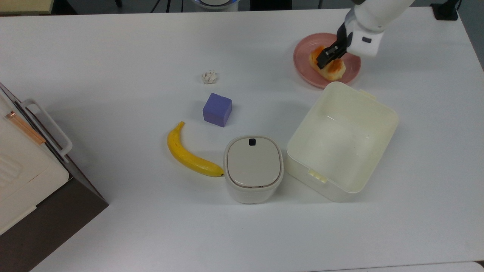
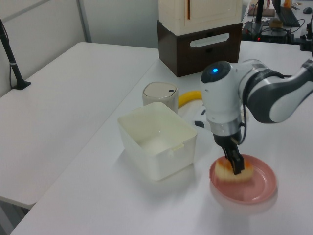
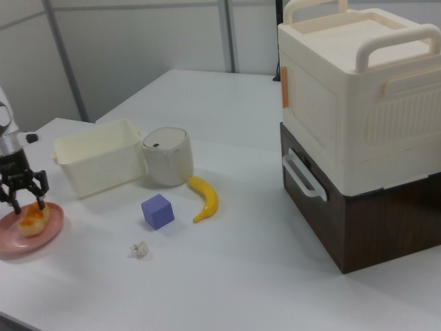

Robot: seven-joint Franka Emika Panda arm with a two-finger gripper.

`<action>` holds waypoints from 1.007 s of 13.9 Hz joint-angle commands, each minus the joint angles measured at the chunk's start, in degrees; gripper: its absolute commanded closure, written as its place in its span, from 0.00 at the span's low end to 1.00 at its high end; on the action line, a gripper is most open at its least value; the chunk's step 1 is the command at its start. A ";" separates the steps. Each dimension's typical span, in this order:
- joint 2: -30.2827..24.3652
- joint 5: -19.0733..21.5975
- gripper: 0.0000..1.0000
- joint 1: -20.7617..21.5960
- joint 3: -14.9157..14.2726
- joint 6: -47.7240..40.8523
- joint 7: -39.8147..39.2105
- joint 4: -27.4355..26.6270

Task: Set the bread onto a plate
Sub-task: 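Carry the bread roll over the pink plate and lower it, then open the gripper to release the bread onto the plate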

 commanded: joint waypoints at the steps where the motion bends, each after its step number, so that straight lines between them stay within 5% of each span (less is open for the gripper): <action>1: -0.15 1.16 0.13 2.74 -0.84 -1.59 2.74 0.02; 2: 0.20 1.25 0.01 3.00 -0.75 -1.59 2.92 0.02; 8: -1.90 0.99 0.00 2.05 -2.33 -1.68 3.27 0.02; 14: -8.05 0.28 0.00 -7.00 -10.49 -2.30 3.27 0.97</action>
